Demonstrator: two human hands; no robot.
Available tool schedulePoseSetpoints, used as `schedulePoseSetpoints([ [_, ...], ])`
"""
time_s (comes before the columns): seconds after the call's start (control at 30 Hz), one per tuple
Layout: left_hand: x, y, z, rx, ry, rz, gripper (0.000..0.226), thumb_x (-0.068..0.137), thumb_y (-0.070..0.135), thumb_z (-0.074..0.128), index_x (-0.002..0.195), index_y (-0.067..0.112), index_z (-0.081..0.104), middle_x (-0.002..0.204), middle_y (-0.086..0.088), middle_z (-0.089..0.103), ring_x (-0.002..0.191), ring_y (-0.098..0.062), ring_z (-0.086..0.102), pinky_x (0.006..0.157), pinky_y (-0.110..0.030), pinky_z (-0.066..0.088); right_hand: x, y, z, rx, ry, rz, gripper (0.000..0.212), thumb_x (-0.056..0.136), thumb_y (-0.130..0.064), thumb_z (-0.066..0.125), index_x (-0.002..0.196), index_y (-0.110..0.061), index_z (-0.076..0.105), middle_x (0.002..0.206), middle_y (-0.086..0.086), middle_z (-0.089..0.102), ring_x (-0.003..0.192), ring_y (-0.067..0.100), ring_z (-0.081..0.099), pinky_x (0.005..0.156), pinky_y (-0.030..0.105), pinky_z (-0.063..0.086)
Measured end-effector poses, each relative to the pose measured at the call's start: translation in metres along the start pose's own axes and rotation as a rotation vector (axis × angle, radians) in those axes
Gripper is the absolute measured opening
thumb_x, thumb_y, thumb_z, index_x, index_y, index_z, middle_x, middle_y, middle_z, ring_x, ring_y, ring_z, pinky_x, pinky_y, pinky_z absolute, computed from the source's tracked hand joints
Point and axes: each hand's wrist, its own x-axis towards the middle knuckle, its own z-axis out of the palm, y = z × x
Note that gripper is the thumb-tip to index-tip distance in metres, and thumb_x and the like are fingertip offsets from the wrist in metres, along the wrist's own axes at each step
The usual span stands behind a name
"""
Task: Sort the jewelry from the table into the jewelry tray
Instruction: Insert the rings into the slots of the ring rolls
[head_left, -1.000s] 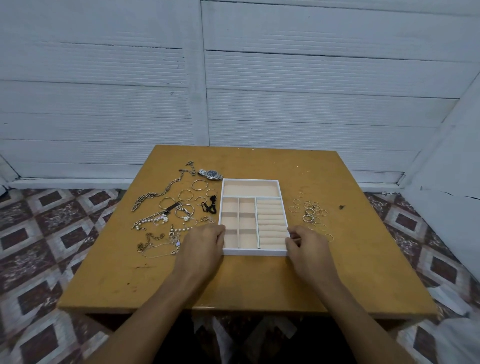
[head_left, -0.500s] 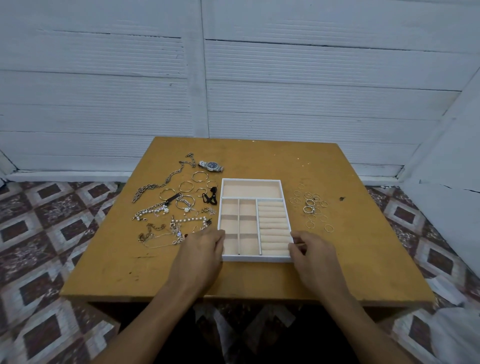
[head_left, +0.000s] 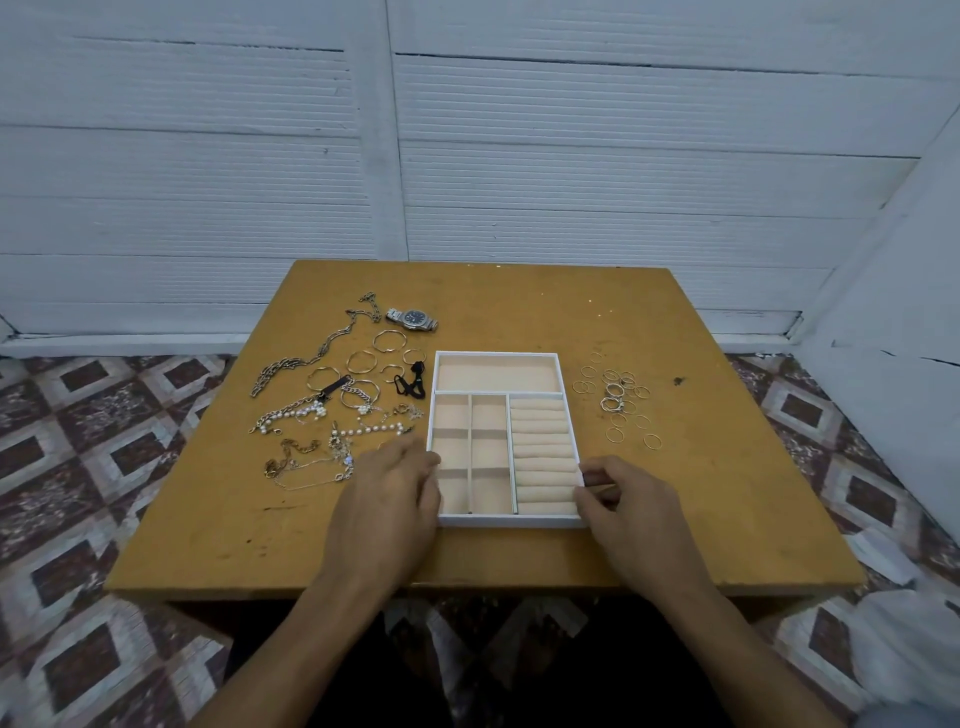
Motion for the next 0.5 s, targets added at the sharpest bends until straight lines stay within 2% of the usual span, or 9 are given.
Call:
schedulePoseSetpoints([
  [0.1, 0.012, 0.008, 0.002, -0.016, 0.016, 0.007, 0.029, 0.091, 0.026, 0.058, 0.118, 0.021, 0.065, 0.138, 0.003, 0.051, 0.126, -0.016, 0.040, 0.104, -0.031, 0.033, 0.005, 0.001, -0.005, 0.038, -0.031, 0.029, 0.012, 0.087, -0.019, 0.065, 0.098, -0.024, 0.066, 0.088, -0.013, 0.066, 0.081, -0.005, 0.060, 0.060, 0.005, 0.045],
  [0.3, 0.040, 0.054, 0.026, -0.123, -0.058, 0.208, 0.022, 0.088, 0.032, 0.059, 0.105, 0.022, 0.069, 0.134, 0.001, 0.054, 0.130, -0.018, 0.036, 0.104, -0.035, 0.030, 0.026, 0.008, -0.017, 0.053, -0.029, 0.086, 0.012, 0.088, -0.023, 0.065, 0.100, -0.024, 0.067, 0.090, -0.016, 0.066, 0.083, -0.004, 0.059, 0.064, 0.009, 0.042],
  [0.43, 0.054, 0.087, 0.048, -0.131, -0.077, 0.309, 0.025, 0.083, 0.032, 0.057, 0.097, 0.019, 0.073, 0.128, -0.004, 0.060, 0.132, -0.029, 0.037, 0.104, -0.044, 0.036, 0.040, 0.019, -0.026, 0.027, 0.003, 0.109, 0.015, 0.088, -0.020, 0.064, 0.101, -0.022, 0.069, 0.092, -0.008, 0.068, 0.080, -0.002, 0.058, 0.064, 0.011, 0.042],
  [0.5, 0.061, 0.102, 0.055, -0.105, -0.143, 0.311, 0.025, 0.085, 0.032, 0.057, 0.102, 0.020, 0.071, 0.135, -0.003, 0.055, 0.137, -0.029, 0.029, 0.105, -0.046, 0.032, 0.045, 0.025, -0.031, 0.010, 0.034, 0.127, 0.015, 0.087, -0.018, 0.063, 0.100, -0.022, 0.070, 0.095, -0.005, 0.067, 0.076, -0.002, 0.056, 0.062, 0.011, 0.040],
])
